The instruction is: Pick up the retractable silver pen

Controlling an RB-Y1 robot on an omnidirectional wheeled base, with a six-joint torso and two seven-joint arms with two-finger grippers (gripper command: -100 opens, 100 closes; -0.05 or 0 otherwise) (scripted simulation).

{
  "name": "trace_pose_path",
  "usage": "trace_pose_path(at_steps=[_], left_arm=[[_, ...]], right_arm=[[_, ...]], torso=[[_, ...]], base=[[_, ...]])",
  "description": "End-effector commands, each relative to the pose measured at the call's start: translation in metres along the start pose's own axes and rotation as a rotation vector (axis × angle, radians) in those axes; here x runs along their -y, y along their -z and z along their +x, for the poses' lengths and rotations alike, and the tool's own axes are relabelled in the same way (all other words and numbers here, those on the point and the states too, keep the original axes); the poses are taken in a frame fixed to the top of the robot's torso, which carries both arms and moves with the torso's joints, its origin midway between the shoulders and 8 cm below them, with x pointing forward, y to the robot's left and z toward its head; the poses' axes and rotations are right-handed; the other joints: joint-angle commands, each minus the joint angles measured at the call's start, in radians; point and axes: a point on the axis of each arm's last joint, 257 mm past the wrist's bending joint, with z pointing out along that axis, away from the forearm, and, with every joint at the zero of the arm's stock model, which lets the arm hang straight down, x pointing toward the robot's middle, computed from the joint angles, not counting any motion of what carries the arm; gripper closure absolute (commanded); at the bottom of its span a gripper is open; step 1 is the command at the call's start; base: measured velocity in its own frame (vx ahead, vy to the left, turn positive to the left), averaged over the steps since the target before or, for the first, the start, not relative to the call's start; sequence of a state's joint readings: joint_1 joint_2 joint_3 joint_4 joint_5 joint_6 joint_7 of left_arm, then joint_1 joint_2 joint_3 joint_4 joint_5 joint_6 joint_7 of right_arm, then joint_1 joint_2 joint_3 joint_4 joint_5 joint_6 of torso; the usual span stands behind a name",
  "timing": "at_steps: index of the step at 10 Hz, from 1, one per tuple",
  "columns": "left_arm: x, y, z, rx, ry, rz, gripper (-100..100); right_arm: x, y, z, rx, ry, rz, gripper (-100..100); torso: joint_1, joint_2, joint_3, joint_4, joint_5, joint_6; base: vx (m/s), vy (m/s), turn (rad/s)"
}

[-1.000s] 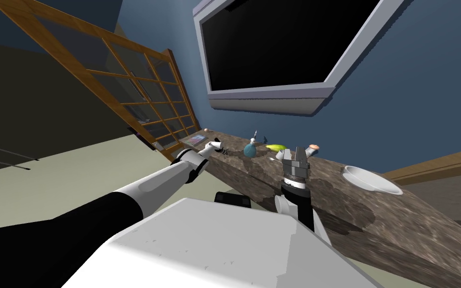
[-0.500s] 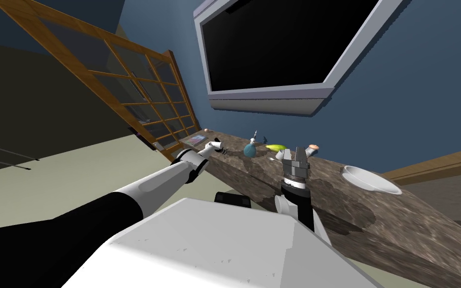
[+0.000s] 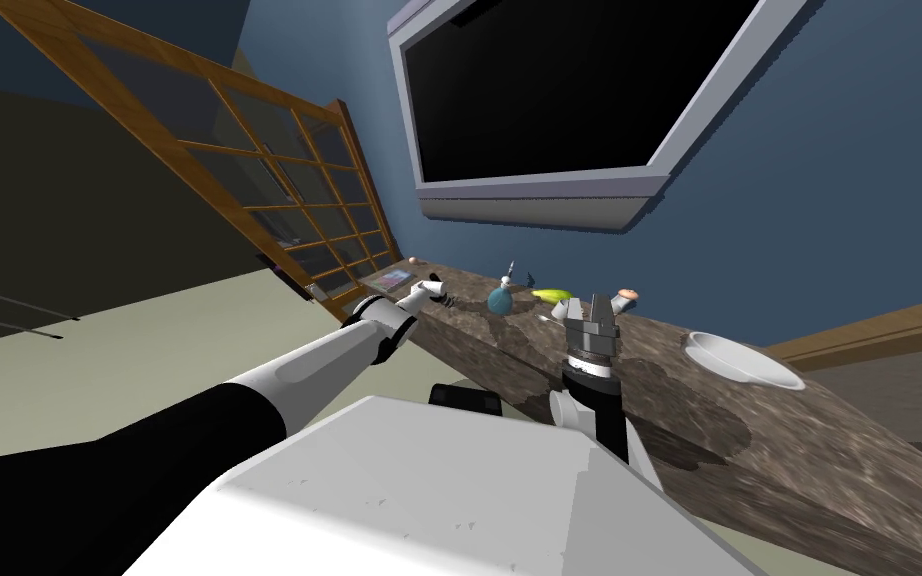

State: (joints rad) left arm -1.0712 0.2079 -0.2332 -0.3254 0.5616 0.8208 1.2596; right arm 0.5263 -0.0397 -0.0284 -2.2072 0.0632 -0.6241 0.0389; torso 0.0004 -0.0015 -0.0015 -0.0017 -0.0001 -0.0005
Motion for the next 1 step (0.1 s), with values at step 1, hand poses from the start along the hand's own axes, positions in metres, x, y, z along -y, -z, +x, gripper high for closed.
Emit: trace_pose_path(at_steps=[1], left_arm=[[0.0000,0.0000,0.0000,0.000,0.000,0.000,0]], right_arm=[[0.0000,0.0000,0.0000,0.000,0.000,0.000,0]], torso=[[0.000,0.000,0.000,0.000,0.000,0.000]], base=[[0.000,0.000,0.000]])
